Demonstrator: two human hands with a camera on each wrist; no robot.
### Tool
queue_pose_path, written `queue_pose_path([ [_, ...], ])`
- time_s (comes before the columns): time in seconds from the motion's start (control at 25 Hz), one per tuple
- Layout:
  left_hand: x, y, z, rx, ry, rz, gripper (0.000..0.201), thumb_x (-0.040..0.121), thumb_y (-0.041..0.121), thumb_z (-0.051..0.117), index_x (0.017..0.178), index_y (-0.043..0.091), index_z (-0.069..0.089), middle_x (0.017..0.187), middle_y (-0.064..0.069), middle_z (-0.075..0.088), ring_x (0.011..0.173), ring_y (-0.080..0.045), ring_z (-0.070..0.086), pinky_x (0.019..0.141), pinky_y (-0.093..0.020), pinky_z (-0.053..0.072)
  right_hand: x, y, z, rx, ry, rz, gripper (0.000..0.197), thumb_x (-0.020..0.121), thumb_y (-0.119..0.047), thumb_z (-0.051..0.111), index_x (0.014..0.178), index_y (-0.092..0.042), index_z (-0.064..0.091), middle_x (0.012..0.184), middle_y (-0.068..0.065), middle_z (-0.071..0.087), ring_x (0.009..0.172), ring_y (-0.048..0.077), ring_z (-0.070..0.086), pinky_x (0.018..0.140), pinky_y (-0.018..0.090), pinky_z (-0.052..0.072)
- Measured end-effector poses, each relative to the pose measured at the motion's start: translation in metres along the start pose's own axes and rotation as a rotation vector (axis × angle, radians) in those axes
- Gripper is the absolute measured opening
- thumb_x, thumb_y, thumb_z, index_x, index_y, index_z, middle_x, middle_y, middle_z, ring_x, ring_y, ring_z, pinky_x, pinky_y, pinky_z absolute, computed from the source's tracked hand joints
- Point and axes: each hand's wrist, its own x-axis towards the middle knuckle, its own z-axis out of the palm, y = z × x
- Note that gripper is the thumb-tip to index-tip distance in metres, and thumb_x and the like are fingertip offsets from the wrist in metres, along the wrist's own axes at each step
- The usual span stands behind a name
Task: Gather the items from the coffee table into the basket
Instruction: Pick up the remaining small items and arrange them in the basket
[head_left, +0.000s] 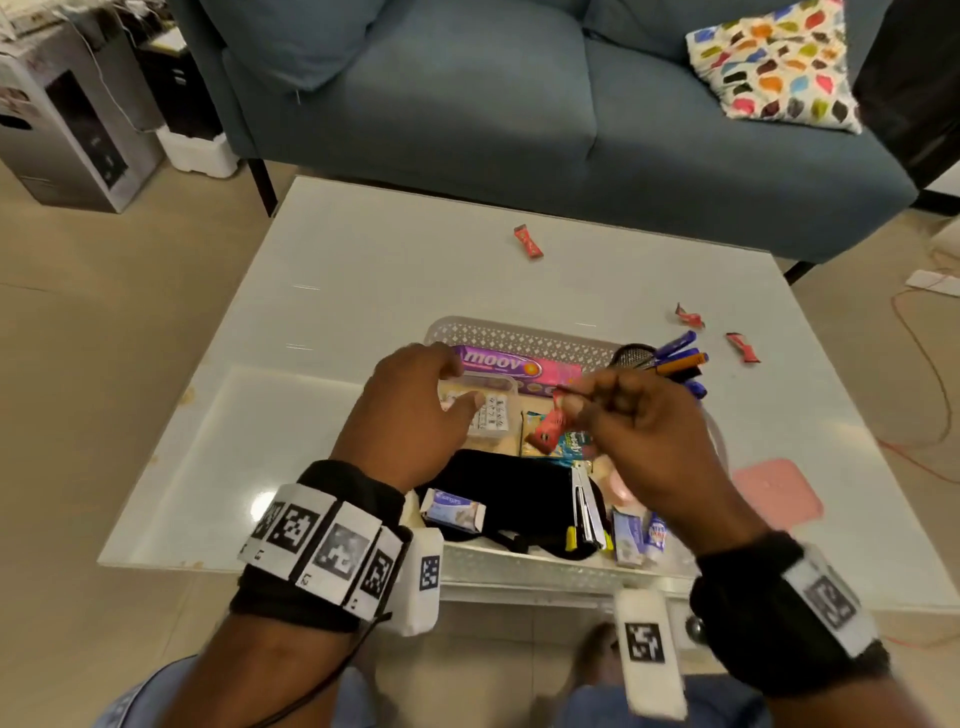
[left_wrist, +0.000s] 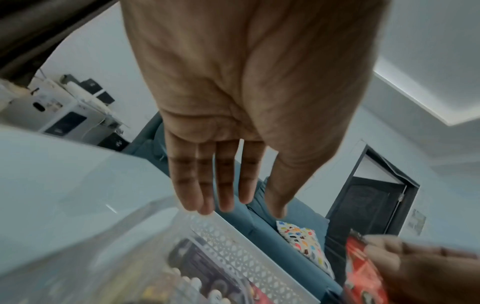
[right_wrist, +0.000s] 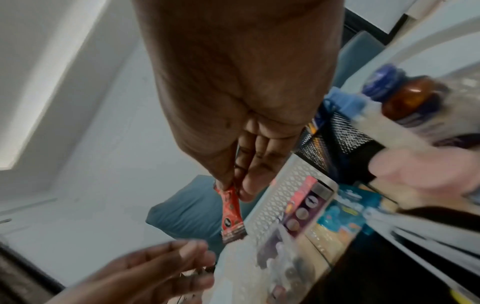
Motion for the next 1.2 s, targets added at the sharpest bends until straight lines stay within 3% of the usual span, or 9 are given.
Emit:
queue_pose_path([
  [0.12,-0.003,0.016,0.011,-0.162,-0.174,-0.008,0.02,0.091,0.033,0.071,0.11,0.028,0.069,0.094,0.013,0.07,0.079,-0.002,0.068,0.071,-0.011,0.051,-0.012,0.021,0.007,0.167,0.015,0.143,0.009,0.091,-0.007,0.074,0.099,-0.006,0.073,0.089,0.009,0.08,0.084,0.02,0.078,0.061,0.028,0.06],
  [0.2,-0.004,0.019,0.02,-0.166,-0.258,0.023,0.023,0.089,0.029,0.072,0.112,0.028,0.071,0.092,0.011,0.073,0.077,-0.002,0.07,0.075,-0.018,0.057,-0.01,0.025,0.016,0.272,-0.019,0.192,0.011,0.091,-0.005,0.073,0.101,-0.002,0.071,0.088,0.012,0.079,0.082,0.023,0.078,0.063,0.029,0.062],
  [0.36,-0.004,0.018,0.024,-0.128,-0.28,0.045,0.017,0.089,0.024,0.072,0.106,0.028,0.072,0.083,0.012,0.072,0.071,-0.002,0.07,0.072,-0.021,0.057,-0.005,0.029,0.027,0.31,-0.104,0.195,0.007,0.09,-0.007,0.074,0.096,-0.009,0.07,0.082,0.007,0.076,0.08,0.02,0.078,0.064,0.026,0.061],
  [0.44,-0.005,0.016,0.023,-0.153,-0.295,0.004,0.019,0.09,0.02,0.072,0.107,0.028,0.068,0.083,0.008,0.072,0.07,-0.007,0.072,0.074,-0.031,0.061,-0.002,0.03,0.026,0.303,-0.126,0.207,0.008,0.091,-0.006,0.074,0.096,-0.01,0.07,0.085,0.012,0.075,0.08,0.02,0.078,0.063,0.026,0.06],
  [0.68,-0.001,0.008,0.018,-0.25,-0.214,-0.139,0.018,0.084,0.015,0.078,0.091,0.021,0.063,0.082,-0.002,0.075,0.073,-0.02,0.075,0.078,-0.048,0.062,-0.006,0.032,0.034,0.313,-0.33,0.329,0.03,0.091,-0.018,0.077,0.117,-0.006,0.066,0.098,0.011,0.08,0.09,0.025,0.078,0.069,0.028,0.06],
  [0.8,-0.001,0.004,0.013,-0.119,-0.157,-0.098,0.012,0.083,0.024,0.079,0.083,0.022,0.068,0.078,0.004,0.073,0.074,-0.011,0.071,0.073,-0.034,0.059,-0.005,0.032,0.044,0.311,-0.348,0.285,0.029,0.093,-0.017,0.075,0.115,-0.001,0.066,0.097,0.011,0.08,0.086,0.021,0.078,0.068,0.027,0.06],
  [0.88,-0.001,-0.002,0.005,0.039,0.02,-0.092,0.013,0.084,0.027,0.079,0.083,0.02,0.068,0.082,0.009,0.07,0.075,-0.007,0.066,0.069,-0.022,0.048,0.0,0.028,0.044,0.285,-0.338,0.304,0.027,0.093,-0.018,0.075,0.113,-0.003,0.067,0.096,0.009,0.081,0.085,0.021,0.077,0.069,0.027,0.06],
  [0.96,0.0,-0.012,-0.003,0.102,0.168,-0.142,0.014,0.083,0.021,0.08,0.088,0.017,0.068,0.091,0.006,0.068,0.081,-0.014,0.063,0.074,-0.024,0.043,0.003,0.024,0.043,0.254,-0.333,0.328,0.035,0.091,-0.017,0.078,0.118,-0.003,0.062,0.094,0.011,0.08,0.085,0.024,0.077,0.069,0.029,0.059],
  [1.2,0.0,-0.024,-0.005,0.127,0.015,-0.289,0.02,0.082,0.0,0.07,0.081,0.02,0.068,0.096,-0.006,0.07,0.091,-0.024,0.067,0.076,-0.027,0.047,-0.005,0.023,0.067,0.005,-0.433,0.381,0.034,0.088,-0.022,0.081,0.103,0.005,0.066,0.088,0.017,0.079,0.085,0.028,0.079,0.063,0.026,0.059],
])
